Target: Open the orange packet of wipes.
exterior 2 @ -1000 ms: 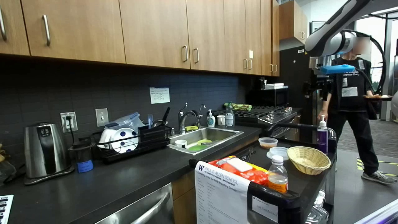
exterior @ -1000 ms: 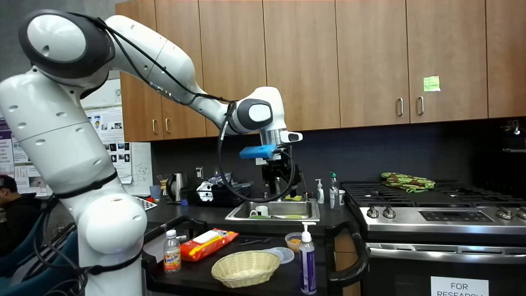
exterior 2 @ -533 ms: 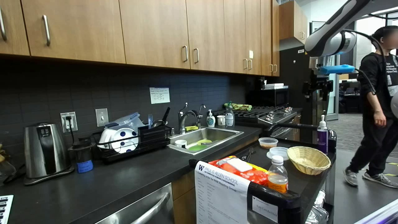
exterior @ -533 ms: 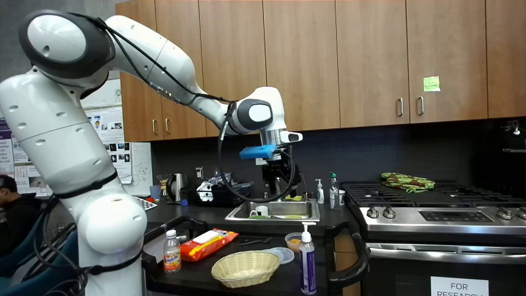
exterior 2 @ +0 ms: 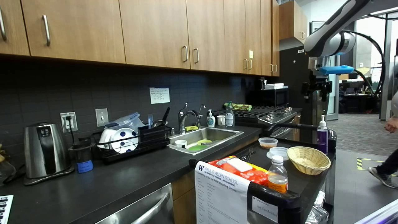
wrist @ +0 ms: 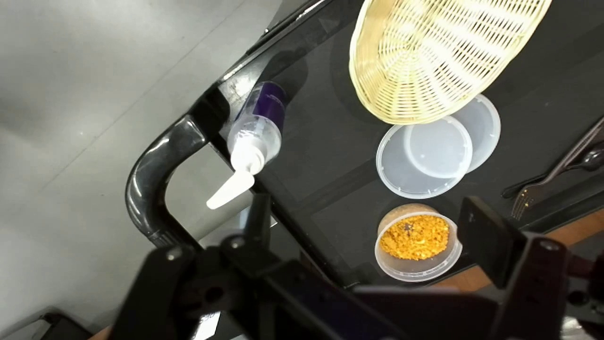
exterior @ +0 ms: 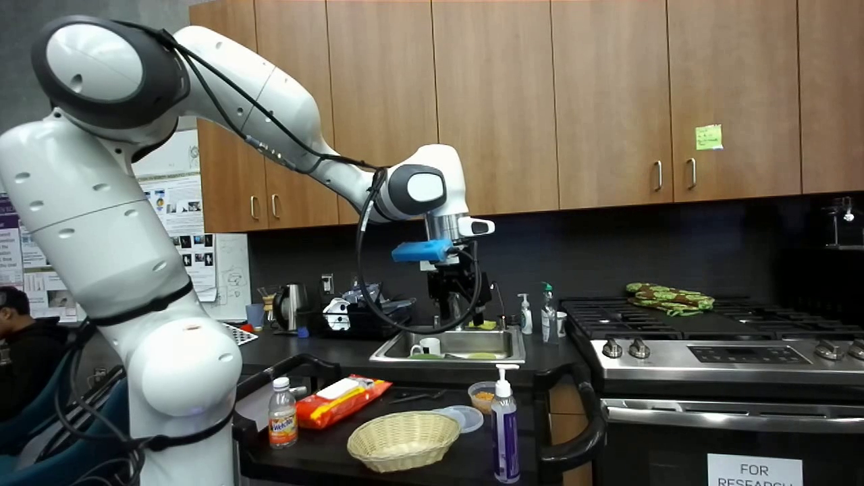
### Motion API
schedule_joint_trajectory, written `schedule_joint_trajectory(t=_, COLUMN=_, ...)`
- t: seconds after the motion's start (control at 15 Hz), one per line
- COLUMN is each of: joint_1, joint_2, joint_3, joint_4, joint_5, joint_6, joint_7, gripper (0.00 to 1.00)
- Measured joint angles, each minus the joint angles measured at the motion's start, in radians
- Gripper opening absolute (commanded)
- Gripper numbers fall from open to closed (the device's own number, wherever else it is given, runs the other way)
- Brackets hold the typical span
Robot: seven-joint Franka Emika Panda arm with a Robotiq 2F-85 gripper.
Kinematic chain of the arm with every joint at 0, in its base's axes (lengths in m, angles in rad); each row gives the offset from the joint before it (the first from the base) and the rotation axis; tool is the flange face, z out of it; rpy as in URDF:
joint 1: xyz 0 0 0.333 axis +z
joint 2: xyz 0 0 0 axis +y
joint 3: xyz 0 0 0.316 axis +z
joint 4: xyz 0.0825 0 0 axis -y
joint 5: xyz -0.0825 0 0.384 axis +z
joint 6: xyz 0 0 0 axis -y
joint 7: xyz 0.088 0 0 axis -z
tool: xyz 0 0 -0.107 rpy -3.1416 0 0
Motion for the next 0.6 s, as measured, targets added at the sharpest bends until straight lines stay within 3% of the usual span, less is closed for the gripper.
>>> schedule_joint_trajectory(t=0.6, joint_1=0.091, joint_2=0.001, joint_3=0.028, joint_4=-0.032, joint_5=0.136, joint_6=-0.005, joint_7=-0.034, gripper=1.0)
